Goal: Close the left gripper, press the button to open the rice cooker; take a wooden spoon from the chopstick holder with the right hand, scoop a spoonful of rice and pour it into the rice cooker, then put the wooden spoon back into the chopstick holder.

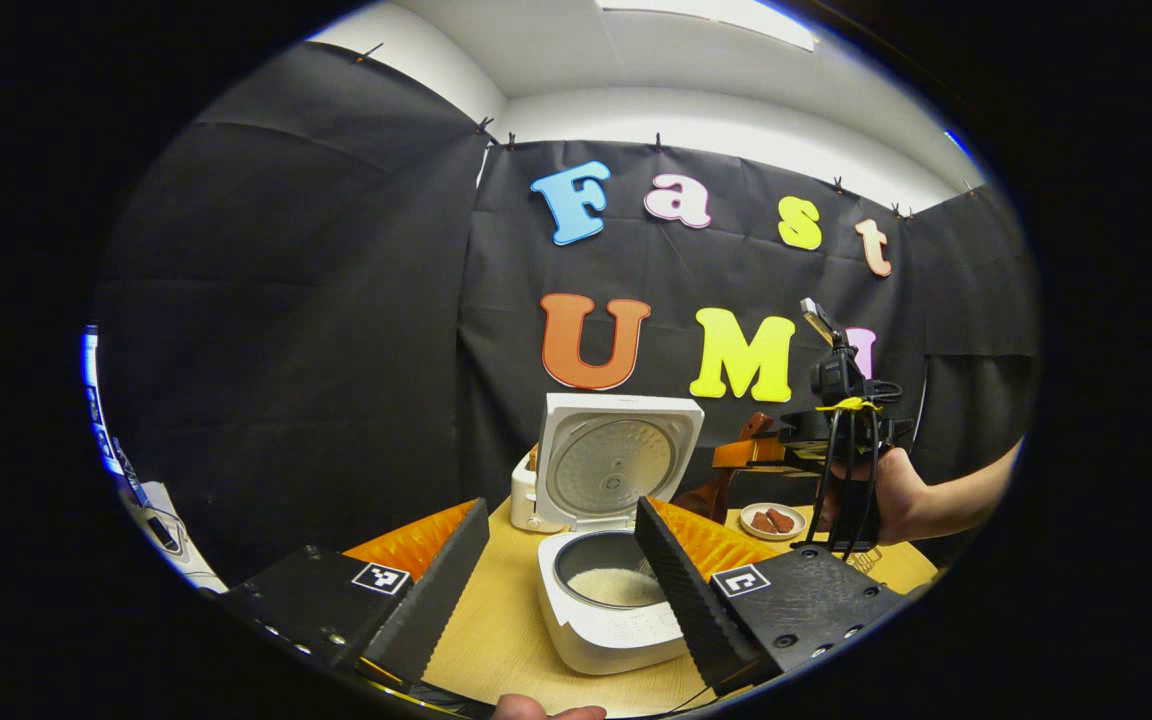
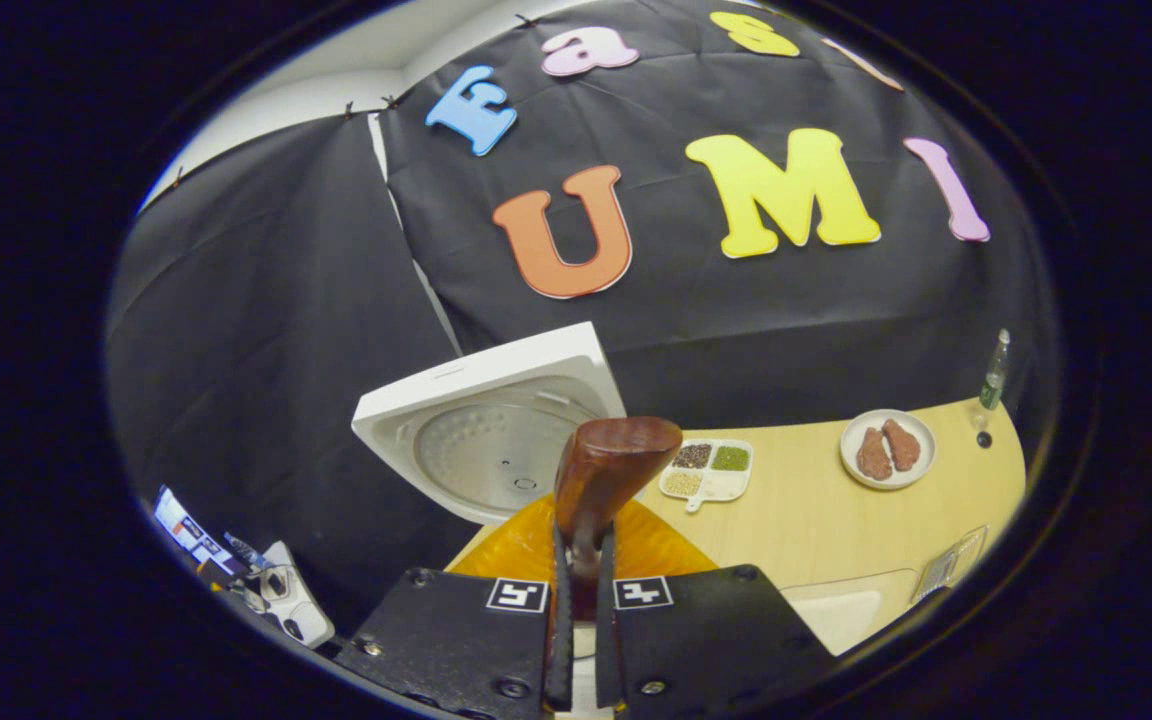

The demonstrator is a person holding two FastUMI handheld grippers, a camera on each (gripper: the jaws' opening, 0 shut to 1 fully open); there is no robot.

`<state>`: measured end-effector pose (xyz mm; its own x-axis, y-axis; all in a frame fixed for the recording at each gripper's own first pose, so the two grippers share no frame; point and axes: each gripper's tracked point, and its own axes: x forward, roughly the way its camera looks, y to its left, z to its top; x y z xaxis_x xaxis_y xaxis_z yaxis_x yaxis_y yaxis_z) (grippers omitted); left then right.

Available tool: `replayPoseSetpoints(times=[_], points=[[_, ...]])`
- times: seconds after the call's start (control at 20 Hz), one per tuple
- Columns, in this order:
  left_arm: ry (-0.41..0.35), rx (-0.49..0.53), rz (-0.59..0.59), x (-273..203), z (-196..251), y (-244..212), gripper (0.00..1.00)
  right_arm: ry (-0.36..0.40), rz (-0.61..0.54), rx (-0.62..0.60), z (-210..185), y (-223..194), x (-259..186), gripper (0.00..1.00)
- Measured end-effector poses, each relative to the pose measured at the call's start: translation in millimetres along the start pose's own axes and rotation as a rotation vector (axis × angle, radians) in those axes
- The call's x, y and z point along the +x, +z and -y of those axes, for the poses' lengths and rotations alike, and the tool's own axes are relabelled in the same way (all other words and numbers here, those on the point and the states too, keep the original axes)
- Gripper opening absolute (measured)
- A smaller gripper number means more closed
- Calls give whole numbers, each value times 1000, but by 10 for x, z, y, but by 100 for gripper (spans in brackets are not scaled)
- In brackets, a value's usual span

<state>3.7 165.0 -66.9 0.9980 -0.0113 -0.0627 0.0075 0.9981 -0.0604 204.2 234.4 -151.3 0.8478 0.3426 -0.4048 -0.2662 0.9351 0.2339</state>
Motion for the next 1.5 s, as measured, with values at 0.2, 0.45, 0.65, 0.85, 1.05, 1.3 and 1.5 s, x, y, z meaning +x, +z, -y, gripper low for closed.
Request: replayPoseSetpoints(times=[0.2, 0.45, 0.65, 0.85, 1.05, 1.3, 1.5], points=[[26, -18, -7, 15, -57, -34, 94, -17, 31, -142, -90, 89, -16, 11], [57, -36, -10, 43, -43, -56, 94, -19, 86, -335, -209, 156, -76, 11], [82, -47, -32, 13, -101, -120, 94, -2, 124, -508, -354, 202, -112, 10], [120, -32, -34, -24, -202, -127, 94, 33, 165, -721, -530, 153, -128, 11], [134, -46, -31, -76, -276, -87, 94, 69, 180, -758, -588, 102, -156, 11], [133, -40, -28, -36, -211, -74, 94, 85, 178, -632, -574, 152, -168, 11], [125, -18, -38, -83, -27, -90, 94, 78, 165, -470, -318, 245, -379, 11]])
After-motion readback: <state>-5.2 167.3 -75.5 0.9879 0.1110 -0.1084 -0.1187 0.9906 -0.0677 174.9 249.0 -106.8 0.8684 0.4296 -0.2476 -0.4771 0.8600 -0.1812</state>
